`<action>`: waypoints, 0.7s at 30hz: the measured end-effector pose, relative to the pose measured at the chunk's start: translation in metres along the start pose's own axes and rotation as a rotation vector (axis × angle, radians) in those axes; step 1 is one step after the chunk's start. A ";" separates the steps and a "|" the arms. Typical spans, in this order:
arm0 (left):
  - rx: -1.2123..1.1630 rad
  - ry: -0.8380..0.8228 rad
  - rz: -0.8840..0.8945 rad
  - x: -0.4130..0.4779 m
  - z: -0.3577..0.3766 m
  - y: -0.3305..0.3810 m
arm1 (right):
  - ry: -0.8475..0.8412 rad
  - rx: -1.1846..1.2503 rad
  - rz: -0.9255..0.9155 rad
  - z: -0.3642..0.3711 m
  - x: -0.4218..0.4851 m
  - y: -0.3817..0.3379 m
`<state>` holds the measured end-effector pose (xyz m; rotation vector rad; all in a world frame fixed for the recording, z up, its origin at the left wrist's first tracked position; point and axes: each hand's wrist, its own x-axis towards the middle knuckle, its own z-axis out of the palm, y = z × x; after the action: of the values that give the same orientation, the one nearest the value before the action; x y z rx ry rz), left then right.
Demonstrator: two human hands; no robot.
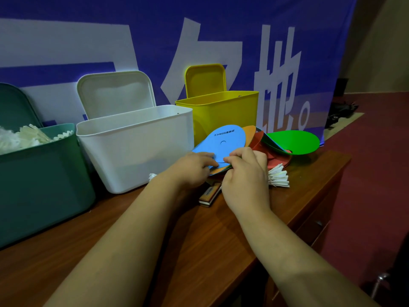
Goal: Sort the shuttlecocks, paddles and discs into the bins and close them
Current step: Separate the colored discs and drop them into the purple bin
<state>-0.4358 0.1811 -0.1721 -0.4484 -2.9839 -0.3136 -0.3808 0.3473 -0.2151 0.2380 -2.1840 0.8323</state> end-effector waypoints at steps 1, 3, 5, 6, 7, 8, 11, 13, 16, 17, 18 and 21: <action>0.020 -0.022 0.005 0.001 0.000 -0.001 | -0.003 0.008 -0.002 0.000 0.000 0.000; 0.067 -0.060 0.010 0.004 0.001 -0.002 | -0.007 0.021 -0.015 -0.001 0.000 0.000; 0.122 -0.082 0.010 0.006 0.001 -0.001 | -0.015 0.031 -0.009 -0.002 0.000 -0.001; 0.146 -0.090 0.010 0.008 0.000 0.000 | -0.021 0.030 -0.002 -0.003 0.000 -0.001; 0.160 -0.103 0.008 0.009 -0.001 0.001 | -0.024 0.027 0.003 -0.003 0.000 -0.002; 0.173 -0.119 0.002 0.010 -0.002 0.001 | -0.025 0.027 0.005 -0.004 0.000 -0.002; 0.236 -0.145 0.005 0.011 -0.001 0.003 | -0.029 0.034 0.009 -0.006 0.000 -0.004; 0.225 -0.133 -0.009 0.012 0.001 0.002 | -0.036 0.030 0.016 -0.007 -0.001 -0.005; 0.114 -0.068 -0.026 0.014 0.003 -0.003 | -0.030 0.029 0.033 -0.006 -0.001 -0.004; 0.070 -0.039 -0.013 0.014 0.003 -0.004 | -0.029 0.030 0.038 -0.006 0.000 -0.004; 0.031 -0.010 0.002 0.014 0.002 -0.005 | -0.031 0.031 0.041 -0.006 0.000 -0.004; -0.095 0.048 0.002 0.012 0.000 0.001 | -0.041 0.032 0.042 -0.005 0.000 -0.005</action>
<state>-0.4471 0.1855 -0.1698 -0.4464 -2.9306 -0.4607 -0.3757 0.3471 -0.2102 0.2271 -2.2217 0.8935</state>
